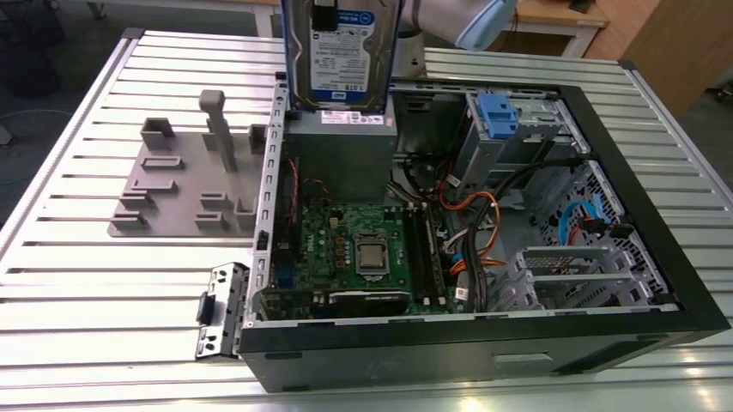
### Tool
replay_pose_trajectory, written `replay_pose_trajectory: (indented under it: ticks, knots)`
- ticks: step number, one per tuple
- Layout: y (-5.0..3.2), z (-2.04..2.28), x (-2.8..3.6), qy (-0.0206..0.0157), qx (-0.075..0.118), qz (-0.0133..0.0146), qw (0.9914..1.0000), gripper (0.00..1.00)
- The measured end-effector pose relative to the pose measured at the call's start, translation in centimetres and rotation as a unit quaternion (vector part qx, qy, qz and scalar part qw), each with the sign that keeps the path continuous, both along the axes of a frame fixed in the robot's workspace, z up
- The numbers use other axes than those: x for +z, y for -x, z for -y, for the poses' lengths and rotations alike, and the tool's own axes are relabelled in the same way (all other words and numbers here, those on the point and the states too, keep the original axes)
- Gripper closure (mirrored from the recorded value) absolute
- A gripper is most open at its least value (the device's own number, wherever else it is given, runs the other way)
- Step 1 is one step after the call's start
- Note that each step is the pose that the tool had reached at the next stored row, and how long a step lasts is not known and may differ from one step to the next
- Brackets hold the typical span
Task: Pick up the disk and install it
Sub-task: 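Pick up the disk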
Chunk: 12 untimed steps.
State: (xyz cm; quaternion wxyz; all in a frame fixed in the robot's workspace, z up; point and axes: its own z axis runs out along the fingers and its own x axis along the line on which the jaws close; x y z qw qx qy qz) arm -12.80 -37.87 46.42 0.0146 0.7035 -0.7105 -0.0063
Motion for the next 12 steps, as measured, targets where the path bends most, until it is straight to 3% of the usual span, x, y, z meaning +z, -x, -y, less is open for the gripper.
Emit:
replay_pose_trajectory:
  ticks: [12]
  knots:
    - [-0.22,0.54,-0.04,0.0017,0.0,0.0,1.0,0.64]
